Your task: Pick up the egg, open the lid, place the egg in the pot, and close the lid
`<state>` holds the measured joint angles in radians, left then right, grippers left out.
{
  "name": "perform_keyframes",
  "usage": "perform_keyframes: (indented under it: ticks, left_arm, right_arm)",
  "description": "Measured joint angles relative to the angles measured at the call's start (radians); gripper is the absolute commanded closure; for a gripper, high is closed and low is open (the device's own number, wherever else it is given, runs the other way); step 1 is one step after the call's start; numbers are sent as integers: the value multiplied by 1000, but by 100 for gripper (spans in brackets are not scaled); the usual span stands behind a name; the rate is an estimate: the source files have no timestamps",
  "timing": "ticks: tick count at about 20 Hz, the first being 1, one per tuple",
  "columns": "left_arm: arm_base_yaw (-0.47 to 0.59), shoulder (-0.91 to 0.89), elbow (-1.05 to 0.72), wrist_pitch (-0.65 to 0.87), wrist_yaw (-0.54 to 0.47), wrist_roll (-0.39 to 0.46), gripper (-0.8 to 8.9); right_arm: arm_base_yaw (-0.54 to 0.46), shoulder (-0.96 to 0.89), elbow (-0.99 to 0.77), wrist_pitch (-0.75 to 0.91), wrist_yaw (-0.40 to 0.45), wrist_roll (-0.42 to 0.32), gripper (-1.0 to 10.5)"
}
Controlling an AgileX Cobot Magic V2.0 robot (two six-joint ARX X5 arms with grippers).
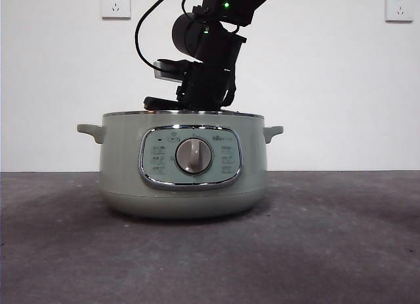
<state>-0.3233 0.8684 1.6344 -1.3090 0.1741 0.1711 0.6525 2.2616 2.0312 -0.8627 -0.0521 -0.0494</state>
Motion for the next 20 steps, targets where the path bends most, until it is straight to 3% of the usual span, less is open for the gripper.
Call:
perform_keyframes:
  ticks: [4,11,16,20]
  left_arm:
    - [0,0,0,0,0,0,822]
    - [0,29,0,2,0,0,822]
    - [0,62,0,61,2,0,822]
    - [0,101,0,111,49,0,822]
  right_arm:
    - [0,3,39,-24,0,4,500]
    - [0,-32,472,-367,23,7,507]
    - [0,-280,509,-490,52,-12,510]
    - [0,-402,485,-491,18,-22,510]
